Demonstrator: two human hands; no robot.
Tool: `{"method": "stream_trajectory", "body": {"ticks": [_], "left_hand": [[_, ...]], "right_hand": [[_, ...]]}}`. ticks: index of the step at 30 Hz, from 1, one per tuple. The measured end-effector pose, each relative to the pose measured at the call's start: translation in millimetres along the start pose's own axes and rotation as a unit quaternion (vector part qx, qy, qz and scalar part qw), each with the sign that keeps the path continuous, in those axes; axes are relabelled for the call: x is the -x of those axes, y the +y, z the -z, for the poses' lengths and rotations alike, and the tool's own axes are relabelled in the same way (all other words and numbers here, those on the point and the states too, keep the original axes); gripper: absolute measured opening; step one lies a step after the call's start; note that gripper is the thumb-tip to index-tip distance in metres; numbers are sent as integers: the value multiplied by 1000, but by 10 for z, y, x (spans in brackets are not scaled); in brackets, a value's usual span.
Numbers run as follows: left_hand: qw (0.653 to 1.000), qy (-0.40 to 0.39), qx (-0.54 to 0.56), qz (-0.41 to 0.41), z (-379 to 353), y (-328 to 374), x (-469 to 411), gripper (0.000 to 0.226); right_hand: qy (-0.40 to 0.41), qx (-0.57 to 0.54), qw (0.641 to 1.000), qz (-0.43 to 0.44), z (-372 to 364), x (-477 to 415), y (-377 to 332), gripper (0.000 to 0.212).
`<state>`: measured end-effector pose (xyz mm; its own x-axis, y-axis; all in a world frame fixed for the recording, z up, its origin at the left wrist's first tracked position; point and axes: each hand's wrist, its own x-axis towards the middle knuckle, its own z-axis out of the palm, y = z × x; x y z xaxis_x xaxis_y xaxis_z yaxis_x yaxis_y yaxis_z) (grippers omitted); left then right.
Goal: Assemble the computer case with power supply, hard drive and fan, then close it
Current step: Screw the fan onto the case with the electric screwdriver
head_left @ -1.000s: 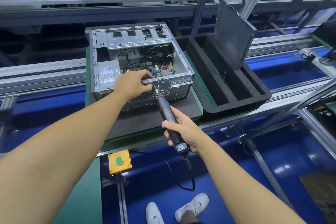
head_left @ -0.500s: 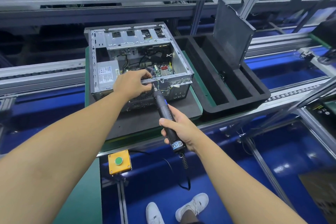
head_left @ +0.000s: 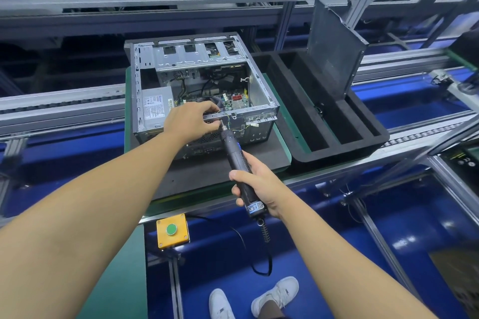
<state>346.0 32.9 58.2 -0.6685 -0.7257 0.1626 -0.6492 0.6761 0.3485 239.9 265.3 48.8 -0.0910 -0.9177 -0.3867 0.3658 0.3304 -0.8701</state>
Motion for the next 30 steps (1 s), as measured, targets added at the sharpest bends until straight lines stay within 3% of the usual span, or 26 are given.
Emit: {"method": "stream_trajectory", "body": {"ticks": [10, 18, 30], "left_hand": [[1000, 21, -2, 2, -34, -2, -8, 39], [1000, -7, -18, -11, 8, 20, -9, 34], [999, -27, 9, 17, 38, 61, -12, 39]], "right_hand": [[-12, 7, 1000, 4, 114, 128, -66, 62], [-7, -67, 996, 49, 218, 263, -138, 67], [1, -47, 996, 79, 396, 408, -328, 67]]}}
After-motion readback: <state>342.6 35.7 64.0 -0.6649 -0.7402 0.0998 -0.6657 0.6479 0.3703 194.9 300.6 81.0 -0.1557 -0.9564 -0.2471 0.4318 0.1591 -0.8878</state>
